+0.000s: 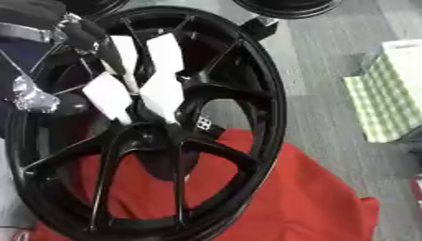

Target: Pull the pin out of the wheel hub.

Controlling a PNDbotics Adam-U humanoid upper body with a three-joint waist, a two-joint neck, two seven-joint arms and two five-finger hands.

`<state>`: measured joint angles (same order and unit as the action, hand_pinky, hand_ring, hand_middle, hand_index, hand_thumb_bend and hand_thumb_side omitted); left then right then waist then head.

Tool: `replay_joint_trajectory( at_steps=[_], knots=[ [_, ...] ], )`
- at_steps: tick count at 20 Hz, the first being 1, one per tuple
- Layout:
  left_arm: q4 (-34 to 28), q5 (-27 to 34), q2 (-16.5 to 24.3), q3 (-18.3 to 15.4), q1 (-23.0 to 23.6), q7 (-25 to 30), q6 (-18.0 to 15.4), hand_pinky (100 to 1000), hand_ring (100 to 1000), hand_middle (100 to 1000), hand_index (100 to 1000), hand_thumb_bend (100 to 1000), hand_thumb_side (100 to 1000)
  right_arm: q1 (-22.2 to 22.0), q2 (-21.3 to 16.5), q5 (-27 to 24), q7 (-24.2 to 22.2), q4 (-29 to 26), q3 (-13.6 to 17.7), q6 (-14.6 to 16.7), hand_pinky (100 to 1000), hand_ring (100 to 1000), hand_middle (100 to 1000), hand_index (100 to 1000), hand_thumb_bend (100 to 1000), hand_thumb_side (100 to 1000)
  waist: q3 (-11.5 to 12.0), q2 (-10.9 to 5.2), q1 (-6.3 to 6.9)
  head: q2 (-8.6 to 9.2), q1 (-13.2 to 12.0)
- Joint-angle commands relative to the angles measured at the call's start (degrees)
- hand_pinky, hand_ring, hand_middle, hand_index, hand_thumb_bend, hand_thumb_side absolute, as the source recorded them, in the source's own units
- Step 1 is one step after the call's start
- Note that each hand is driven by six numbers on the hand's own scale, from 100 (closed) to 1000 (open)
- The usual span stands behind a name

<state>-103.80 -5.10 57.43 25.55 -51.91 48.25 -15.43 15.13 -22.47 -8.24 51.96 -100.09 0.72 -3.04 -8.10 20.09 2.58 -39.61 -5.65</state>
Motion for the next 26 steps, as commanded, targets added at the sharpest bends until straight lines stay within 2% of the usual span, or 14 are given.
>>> replay_joint_trajectory(
  at_steps=[1,6,14,26],
  knots=[
    [0.0,-0.6,0.7,-0.5,-0.5,3.7,-4.5,316,232,751,873,289,718,0.6,-1.1,-0.4,0.0,-0.5,0.6,0.2,446,593,534,732,407,659,-0.1,-1.06,-0.21,0.87,0.0],
    [0.2,-1.3,0.7,-0.2,-0.5,3.7,-5.3,317,234,753,871,294,702,0.7,-1.1,-0.5,0.0,-0.4,0.6,0.3,446,593,534,732,410,660,0.0,-0.90,-0.18,0.94,0.0],
    [0.7,-2.5,0.9,0.1,0.0,3.7,-6.5,304,226,730,860,276,605,0.8,-1.1,-0.6,0.0,-0.3,0.7,0.4,445,592,533,731,416,660,0.0,-0.81,-0.15,0.88,-0.1],
    [1.7,-4.7,0.8,0.4,0.3,3.7,-8.1,262,197,717,843,297,571,0.8,-1.0,-0.8,0.0,-0.2,0.8,0.5,444,591,531,731,419,664,-0.1,-0.66,-0.23,0.90,-0.3]
  ],
)
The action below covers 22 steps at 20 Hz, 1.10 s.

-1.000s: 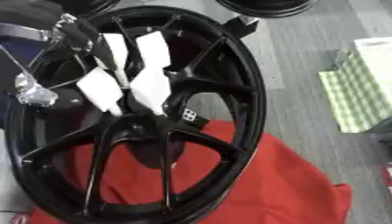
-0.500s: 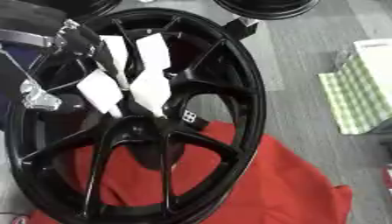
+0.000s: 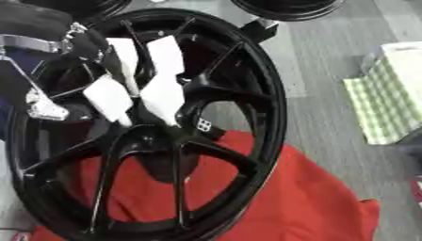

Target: Pull the pin out of the wheel hub.

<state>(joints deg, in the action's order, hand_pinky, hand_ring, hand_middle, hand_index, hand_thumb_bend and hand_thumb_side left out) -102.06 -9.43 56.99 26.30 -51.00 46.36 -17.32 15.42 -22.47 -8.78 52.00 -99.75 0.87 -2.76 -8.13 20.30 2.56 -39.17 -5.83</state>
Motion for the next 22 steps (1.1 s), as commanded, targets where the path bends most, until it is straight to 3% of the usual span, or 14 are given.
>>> replay_joint_trajectory(
  at_steps=[1,4,17,22],
  knots=[
    [0.1,-0.3,1.2,-0.3,-0.6,5.6,-6.3,259,194,716,842,294,561,0.5,-1.0,-0.3,0.0,-0.6,0.7,0.2,444,591,531,731,419,664,-0.1,-0.86,-0.21,0.46,-0.1],
    [0.1,-0.1,1.1,-0.1,-0.5,5.6,-6.7,263,195,747,836,291,553,0.5,-1.0,-0.3,0.0,-0.5,0.7,0.2,443,590,530,730,418,665,-0.1,-0.82,-0.21,0.52,-0.1],
    [-0.6,2.1,1.2,0.4,-0.2,5.6,-8.1,267,186,720,806,251,561,0.6,-0.9,-0.6,0.0,-0.3,1.0,-0.2,437,584,524,725,415,666,-0.1,-0.75,-0.21,0.80,-0.2],
    [0.3,1.8,0.9,0.2,-0.6,5.6,-7.9,263,184,706,807,265,507,0.6,-0.9,-0.8,0.0,-0.3,1.1,-0.2,436,583,523,723,416,667,-0.1,-0.77,-0.21,0.55,-0.4]
  ],
)
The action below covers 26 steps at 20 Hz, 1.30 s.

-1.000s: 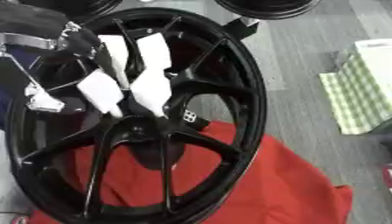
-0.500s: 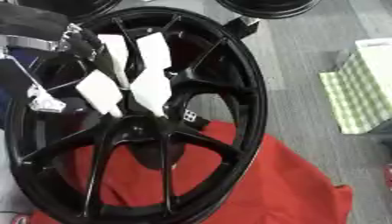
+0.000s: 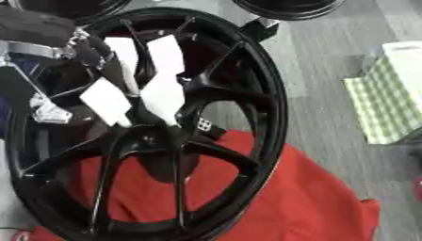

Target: Pull the pin out of the wheel hub.

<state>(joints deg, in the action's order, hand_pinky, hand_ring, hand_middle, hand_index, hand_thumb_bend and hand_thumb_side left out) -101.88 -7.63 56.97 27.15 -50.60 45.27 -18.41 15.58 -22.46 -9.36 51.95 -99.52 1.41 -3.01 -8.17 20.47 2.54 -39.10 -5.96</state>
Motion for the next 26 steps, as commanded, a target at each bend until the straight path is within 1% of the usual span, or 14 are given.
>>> replay_joint_trajectory(
  at_steps=[1,8,13,14,16,19,26],
  knots=[
    [0.3,-0.1,0.8,-0.7,-1.1,6.7,-6.8,263,184,706,809,268,492,0.4,-0.9,-0.2,0.0,-0.5,0.5,0.0,436,583,523,723,416,667,0.0,-0.94,-0.18,0.48,-0.2],
    [0.6,-0.6,0.7,-0.6,-1.3,6.7,-7.2,250,172,692,813,265,476,0.4,-0.9,-0.2,0.0,-0.5,0.6,0.1,437,583,522,722,415,667,0.0,-0.96,-0.10,0.43,-0.2],
    [1.0,-0.3,0.4,-0.5,-1.4,6.7,-7.1,236,149,627,806,250,398,0.4,-0.9,-0.2,0.0,-0.5,0.9,0.2,437,583,521,720,411,670,-0.3,-0.95,-0.06,0.45,-0.3],
    [1.0,-0.3,0.4,-0.5,-1.4,6.7,-7.0,233,147,622,805,248,396,0.4,-0.8,-0.2,0.0,-0.5,0.9,0.3,437,583,521,720,412,671,-0.3,-0.95,-0.04,0.47,-0.3],
    [1.0,-0.1,0.3,-0.5,-1.4,6.7,-7.0,226,139,582,799,235,377,0.4,-0.8,-0.2,0.0,-0.5,1.0,0.3,437,583,521,720,411,672,-0.4,-0.93,-0.02,0.49,-0.3],
    [1.0,0.4,0.2,-0.6,-1.4,6.7,-6.8,223,135,570,797,233,368,0.4,-0.8,-0.3,0.0,-0.5,1.0,0.2,436,583,520,719,414,673,-0.4,-0.90,0.01,0.51,-0.3],
    [0.9,1.0,0.1,-0.8,-1.4,6.7,-6.5,216,125,504,778,216,334,0.5,-0.8,-0.2,0.0,-0.4,1.1,0.1,435,582,519,719,416,674,-0.5,-0.95,-0.01,0.64,-0.3]
  ],
)
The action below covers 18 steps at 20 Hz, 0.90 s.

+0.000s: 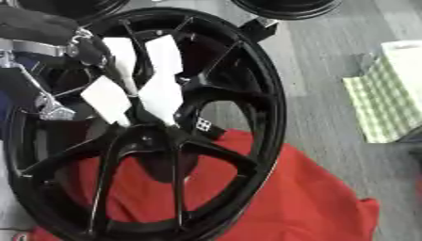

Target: Pull the pin out of the wheel hub.

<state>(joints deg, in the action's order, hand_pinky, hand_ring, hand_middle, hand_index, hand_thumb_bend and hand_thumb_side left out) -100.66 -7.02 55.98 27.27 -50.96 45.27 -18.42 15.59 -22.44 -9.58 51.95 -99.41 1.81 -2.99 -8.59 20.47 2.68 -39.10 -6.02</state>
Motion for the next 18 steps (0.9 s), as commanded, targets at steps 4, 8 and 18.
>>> replay_joint_trajectory(
  at_steps=[4,8,18],
  knots=[
    [-0.3,0.7,0.9,-1.1,-1.1,6.7,-6.2,206,115,460,750,209,290,0.5,-0.8,0.0,0.0,-0.6,0.8,0.1,435,582,519,719,414,678,0.0,-0.97,-0.18,0.60,-0.2],
    [0.0,1.3,0.7,-1.4,-1.1,6.7,-5.5,183,100,398,662,168,275,0.5,-0.8,0.0,0.0,-0.6,0.9,0.1,435,581,518,718,415,678,0.0,-0.98,-0.20,0.64,-0.2],
    [0.2,3.7,0.4,-2.4,-1.4,6.7,-1.9,100,100,317,527,100,321,0.5,-0.8,0.0,0.0,-0.5,0.9,-0.2,434,581,518,718,425,675,0.1,-1.02,-0.19,0.65,-0.3]
  ],
)
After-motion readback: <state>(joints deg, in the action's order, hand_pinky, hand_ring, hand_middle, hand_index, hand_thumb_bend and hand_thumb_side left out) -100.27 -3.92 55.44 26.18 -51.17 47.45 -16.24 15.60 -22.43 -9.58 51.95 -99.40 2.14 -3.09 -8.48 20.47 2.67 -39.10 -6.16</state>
